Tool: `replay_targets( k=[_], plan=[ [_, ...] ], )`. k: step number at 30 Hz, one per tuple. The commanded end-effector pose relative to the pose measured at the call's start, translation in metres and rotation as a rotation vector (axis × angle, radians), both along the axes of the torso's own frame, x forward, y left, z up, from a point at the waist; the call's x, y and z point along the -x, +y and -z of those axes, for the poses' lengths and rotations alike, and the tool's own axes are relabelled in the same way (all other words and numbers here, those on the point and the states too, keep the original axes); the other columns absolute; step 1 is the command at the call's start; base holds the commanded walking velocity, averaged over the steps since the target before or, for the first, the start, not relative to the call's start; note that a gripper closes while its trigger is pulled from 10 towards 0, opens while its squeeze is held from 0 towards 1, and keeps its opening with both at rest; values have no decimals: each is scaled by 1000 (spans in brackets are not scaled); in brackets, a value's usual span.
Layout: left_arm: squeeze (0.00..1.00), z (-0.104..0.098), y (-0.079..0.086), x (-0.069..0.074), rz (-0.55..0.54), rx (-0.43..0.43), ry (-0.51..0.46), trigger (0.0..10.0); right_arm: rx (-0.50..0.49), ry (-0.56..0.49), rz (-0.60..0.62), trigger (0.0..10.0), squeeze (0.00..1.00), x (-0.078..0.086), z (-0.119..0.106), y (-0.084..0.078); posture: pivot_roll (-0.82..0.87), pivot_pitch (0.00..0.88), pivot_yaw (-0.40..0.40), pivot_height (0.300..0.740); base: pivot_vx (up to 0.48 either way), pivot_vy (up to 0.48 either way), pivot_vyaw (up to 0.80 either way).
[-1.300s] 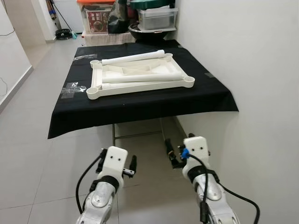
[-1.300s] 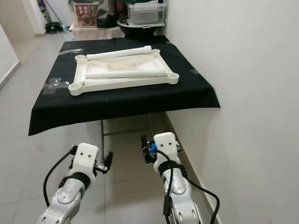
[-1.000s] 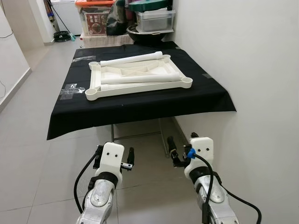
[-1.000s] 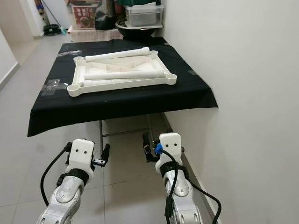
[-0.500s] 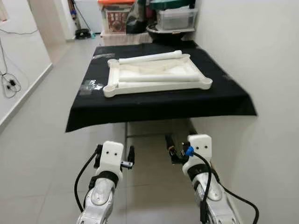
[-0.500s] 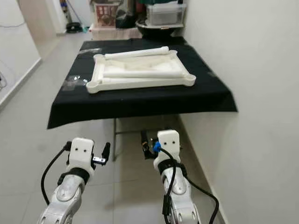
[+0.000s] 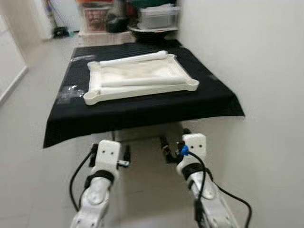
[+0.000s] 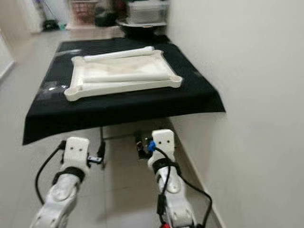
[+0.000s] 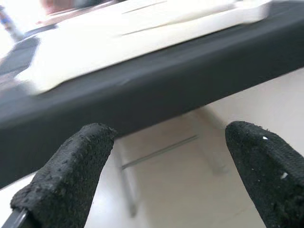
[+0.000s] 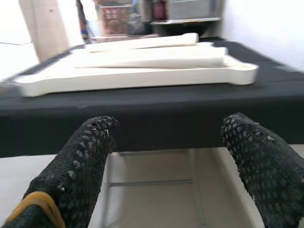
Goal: Building children table
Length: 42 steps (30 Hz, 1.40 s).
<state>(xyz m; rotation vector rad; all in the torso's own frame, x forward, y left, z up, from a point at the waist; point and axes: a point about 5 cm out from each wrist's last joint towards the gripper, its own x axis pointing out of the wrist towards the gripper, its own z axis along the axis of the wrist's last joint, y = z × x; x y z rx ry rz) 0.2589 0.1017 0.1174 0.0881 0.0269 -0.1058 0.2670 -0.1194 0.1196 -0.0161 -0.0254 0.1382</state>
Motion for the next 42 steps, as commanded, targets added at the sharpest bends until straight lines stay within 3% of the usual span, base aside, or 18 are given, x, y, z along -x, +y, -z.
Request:
replay_targets(
  k=[1, 20, 31, 35, 37, 42],
  plan=[
    [0, 3, 3, 1, -3, -15, 10, 10000, -17, 7, -8, 10000, 0, -1, 1, 4, 10, 0, -17, 740, 289, 0, 0],
    [0, 2, 1, -2, 13, -26, 3, 10000, -26, -17, -16, 10000, 0, -6, -2, 4, 13, 0, -16, 740, 295, 0, 0],
    [0, 2, -1, -3, 16, -24, 1, 10000, -2, -62, 8, 10000, 0, -15, -12, -7, 15, 0, -18, 740, 312, 0, 0],
    [0, 2, 0, -2, 16, -26, -2, 10000, 11, -102, 12, 10000, 0, -27, -27, -16, 14, 0, -15, 740, 316, 0, 0],
    [0, 2, 0, -3, 18, -25, -2, 10000, 101, -139, -22, 10000, 0, -48, -47, -21, 12, 0, -19, 740, 317, 0, 0],
    [0, 2, 0, -3, 15, -27, -4, 10000, 153, -161, -56, 10000, 0, -62, -61, -21, 15, 0, -21, 740, 315, 0, 0]
  ],
)
